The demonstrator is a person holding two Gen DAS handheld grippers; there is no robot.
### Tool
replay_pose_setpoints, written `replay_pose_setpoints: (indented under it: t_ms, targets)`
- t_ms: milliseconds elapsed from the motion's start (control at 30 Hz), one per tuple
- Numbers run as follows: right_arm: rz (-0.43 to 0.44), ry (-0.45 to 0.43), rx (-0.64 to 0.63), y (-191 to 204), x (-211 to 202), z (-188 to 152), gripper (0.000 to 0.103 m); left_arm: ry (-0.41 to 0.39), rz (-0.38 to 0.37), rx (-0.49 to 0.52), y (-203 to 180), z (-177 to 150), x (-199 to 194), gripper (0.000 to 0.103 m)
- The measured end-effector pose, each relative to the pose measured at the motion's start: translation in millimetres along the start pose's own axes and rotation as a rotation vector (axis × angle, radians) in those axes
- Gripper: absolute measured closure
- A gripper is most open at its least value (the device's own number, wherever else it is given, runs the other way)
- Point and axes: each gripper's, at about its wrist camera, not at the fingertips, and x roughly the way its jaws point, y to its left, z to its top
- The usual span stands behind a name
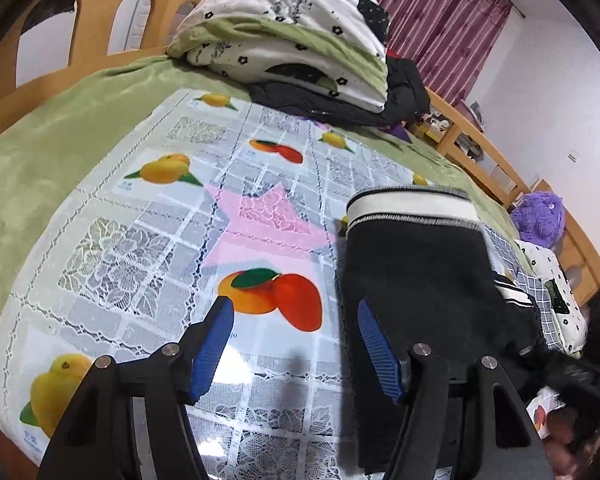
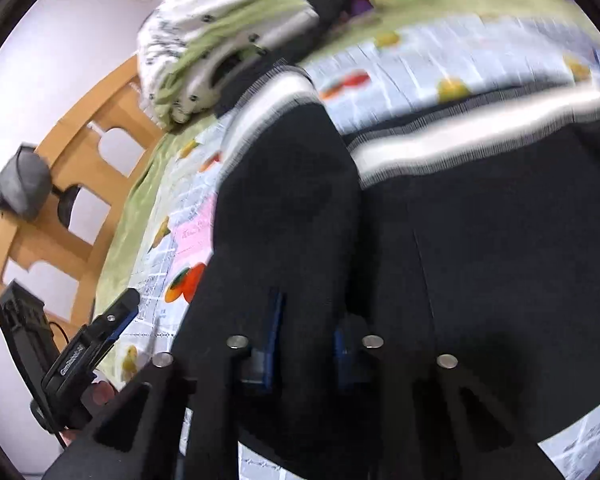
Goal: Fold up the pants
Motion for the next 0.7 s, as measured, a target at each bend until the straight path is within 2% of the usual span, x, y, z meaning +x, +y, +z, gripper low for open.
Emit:
replay_pose_setpoints:
  t_ms: [167, 300, 533, 700]
  targets:
    - [0.048, -0.059, -0.091, 18, -38, 25, 0.087, -0.004, 0.032, 0.023, -6, -3, 4, 0.041]
    - [0.037, -0.09, -0.14, 6, -66, 35, 0.087, -0.032, 0.053, 0.053, -13, -6, 1, 0.041]
    - [-0.026, -0.126, -0.115, -70, -113, 54, 0.087, -0.069, 0.043, 0.098, -39, -14, -4, 0.041]
    - [-0.108, -0.163, -0.085, -138, -146, 62, 0.088, -0.032, 0.021, 0.159, -76, -28, 1, 0.041]
